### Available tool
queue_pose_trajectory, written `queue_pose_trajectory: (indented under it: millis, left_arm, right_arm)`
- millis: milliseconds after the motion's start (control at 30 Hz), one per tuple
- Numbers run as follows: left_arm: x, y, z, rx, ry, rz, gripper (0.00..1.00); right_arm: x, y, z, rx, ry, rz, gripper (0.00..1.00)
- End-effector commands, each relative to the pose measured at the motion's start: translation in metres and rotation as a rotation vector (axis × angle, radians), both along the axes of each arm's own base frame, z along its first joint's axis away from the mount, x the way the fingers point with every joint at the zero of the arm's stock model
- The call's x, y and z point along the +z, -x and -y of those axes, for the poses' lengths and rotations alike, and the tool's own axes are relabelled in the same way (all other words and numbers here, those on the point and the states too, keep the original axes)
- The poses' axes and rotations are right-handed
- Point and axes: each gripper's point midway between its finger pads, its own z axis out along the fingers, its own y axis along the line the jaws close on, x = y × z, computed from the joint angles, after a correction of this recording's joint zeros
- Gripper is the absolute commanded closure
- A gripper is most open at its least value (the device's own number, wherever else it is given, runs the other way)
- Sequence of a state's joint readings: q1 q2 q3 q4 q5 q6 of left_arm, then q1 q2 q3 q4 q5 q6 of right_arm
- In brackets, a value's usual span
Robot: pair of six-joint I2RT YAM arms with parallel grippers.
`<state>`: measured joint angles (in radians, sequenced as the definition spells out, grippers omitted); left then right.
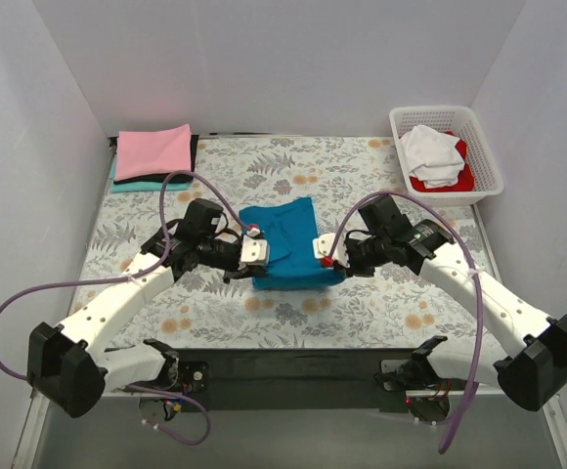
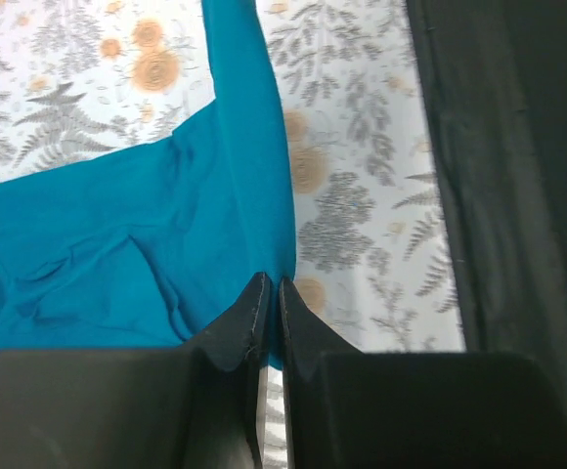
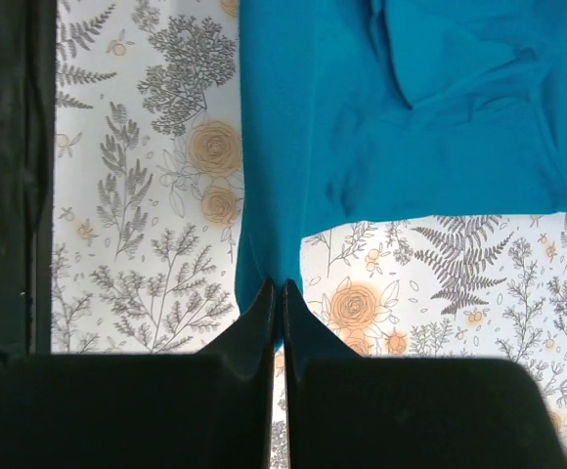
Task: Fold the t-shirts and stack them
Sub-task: Fold the tshirt
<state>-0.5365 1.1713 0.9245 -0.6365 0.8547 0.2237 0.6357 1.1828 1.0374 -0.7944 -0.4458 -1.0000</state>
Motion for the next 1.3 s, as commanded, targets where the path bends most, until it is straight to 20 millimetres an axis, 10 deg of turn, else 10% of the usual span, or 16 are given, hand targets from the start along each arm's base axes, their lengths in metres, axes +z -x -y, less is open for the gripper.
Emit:
queue_pose_trajectory:
  millis: [0, 200, 533, 833, 1100, 1267]
  left_arm:
    - [0.004, 0.035, -0.013, -0.019, -0.021, -0.148, 1.0]
    - [0.012, 0.01, -0.017, 0.06, 0.008, -0.243, 1.0]
    - [-0.009, -0.106, -0.035, 0.276, 0.02, -0.311, 1.0]
    - [-0.07, -0.211, -0.051, 0.42, -0.031, -0.425, 0.96]
    - [-0.125, -0.211, -0.056, 0.483, -0.079, -0.523, 0.91]
    - [-0.121, -0.166, -0.052, 0.438, -0.08, -0.566, 0.91]
  right_arm:
    - [0.015, 0.012, 0.005, -0.011, 0.022, -0.066, 0.99]
    - [0.023, -0.02, -0.023, 0.021, 0.032, -0.092, 0.99]
    - [0.014, -0.12, -0.05, 0.03, 0.025, -0.071, 0.99]
    - [-0.061, -0.193, -0.071, 0.026, 0.065, -0.145, 0.99]
    - [-0.124, -0.178, -0.066, -0.023, 0.123, -0.32, 0.99]
    - [-0.114, -0.131, -0.058, -0.041, 0.11, -0.423, 0.99]
